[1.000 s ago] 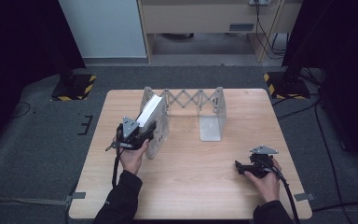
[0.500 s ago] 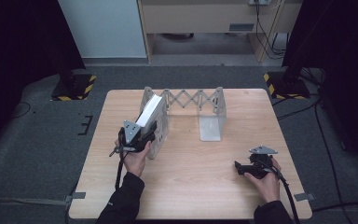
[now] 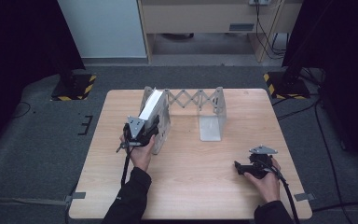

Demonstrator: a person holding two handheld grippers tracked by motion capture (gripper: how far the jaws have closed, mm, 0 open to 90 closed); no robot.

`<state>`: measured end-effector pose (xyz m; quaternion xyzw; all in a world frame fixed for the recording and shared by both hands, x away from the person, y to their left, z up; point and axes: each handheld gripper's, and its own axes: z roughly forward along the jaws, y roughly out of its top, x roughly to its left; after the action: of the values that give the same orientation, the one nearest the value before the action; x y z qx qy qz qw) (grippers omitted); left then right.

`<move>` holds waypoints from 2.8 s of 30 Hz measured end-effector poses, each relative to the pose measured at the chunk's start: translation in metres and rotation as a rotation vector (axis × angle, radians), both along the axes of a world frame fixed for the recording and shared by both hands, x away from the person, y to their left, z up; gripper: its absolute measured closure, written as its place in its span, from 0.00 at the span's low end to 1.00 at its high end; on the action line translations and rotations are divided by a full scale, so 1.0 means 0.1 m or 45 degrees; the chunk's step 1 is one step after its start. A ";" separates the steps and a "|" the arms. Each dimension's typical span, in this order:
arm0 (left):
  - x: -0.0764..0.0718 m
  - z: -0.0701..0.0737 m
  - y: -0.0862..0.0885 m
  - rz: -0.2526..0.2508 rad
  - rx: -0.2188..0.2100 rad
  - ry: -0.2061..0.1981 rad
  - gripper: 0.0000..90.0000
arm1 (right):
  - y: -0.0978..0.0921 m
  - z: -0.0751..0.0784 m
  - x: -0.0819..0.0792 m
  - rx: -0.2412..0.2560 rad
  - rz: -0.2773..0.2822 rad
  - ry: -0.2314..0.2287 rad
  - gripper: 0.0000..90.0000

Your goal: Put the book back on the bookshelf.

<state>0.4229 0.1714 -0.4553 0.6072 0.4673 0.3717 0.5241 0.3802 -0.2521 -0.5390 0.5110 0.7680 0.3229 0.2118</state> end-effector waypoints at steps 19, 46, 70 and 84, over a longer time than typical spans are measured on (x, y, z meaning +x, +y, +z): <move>0.02 -0.08 0.02 -0.057 0.087 0.059 0.48 | 0.01 0.00 0.01 0.001 0.006 0.001 0.05; -0.12 -0.36 -0.06 0.016 0.080 0.159 0.58 | 0.01 0.00 0.01 0.004 0.007 0.002 0.05; -0.11 -0.46 0.01 -0.084 -0.010 0.229 0.57 | 0.02 0.00 0.01 0.005 0.007 0.004 0.05; 0.04 -0.47 -0.16 -0.114 -0.037 0.248 0.54 | 0.02 0.00 0.01 0.001 0.020 0.000 0.05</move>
<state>0.4273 0.1555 -0.5027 0.6532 0.4936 0.2804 0.5011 0.3816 -0.2499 -0.5391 0.5050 0.7720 0.3247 0.2090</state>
